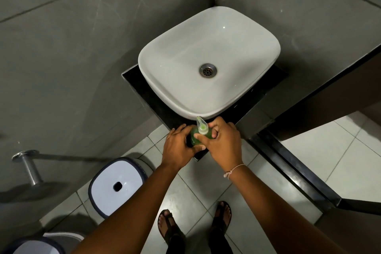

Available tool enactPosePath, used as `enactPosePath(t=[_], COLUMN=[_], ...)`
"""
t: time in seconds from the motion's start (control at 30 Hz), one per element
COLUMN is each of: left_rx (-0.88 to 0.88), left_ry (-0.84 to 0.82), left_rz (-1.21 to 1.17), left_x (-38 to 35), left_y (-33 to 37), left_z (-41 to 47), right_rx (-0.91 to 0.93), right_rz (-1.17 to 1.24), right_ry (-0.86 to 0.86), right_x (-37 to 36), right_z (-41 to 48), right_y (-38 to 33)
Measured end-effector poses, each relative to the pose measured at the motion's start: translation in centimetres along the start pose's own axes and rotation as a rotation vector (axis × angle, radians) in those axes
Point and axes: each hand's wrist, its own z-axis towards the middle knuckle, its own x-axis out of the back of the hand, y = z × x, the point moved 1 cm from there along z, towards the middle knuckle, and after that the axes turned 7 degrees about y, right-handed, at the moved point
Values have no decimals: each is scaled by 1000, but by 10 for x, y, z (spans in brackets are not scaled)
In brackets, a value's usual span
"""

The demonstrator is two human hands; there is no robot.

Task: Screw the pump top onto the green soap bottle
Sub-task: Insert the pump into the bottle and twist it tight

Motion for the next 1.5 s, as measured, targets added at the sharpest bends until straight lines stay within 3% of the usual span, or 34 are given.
enactPosePath(t=[0.33,0.6,0.8,1.03,1.27,1.5], left_rx=[-3,-14,-26,-13,-15,-23], left_ry=[-3,26,18,14,21,5], left_rz=[6,20,15,15,6,43], left_x=[-2,-6,-6,-6,-7,-6], left_y=[-4,-7,-7,-9,-10,-10], left_z=[4,1,1,4,3,5], right_rx=[71,-31,62,-18,24,-6], right_rz=[29,8,104,56,99,-9], right_ry=[-280,-59,-115,34,-74,53], right_x=[11,-2,6,1,0,1], right_z=[26,3,-6,-3,0,-2], right_y=[14,8,16,14,20,13])
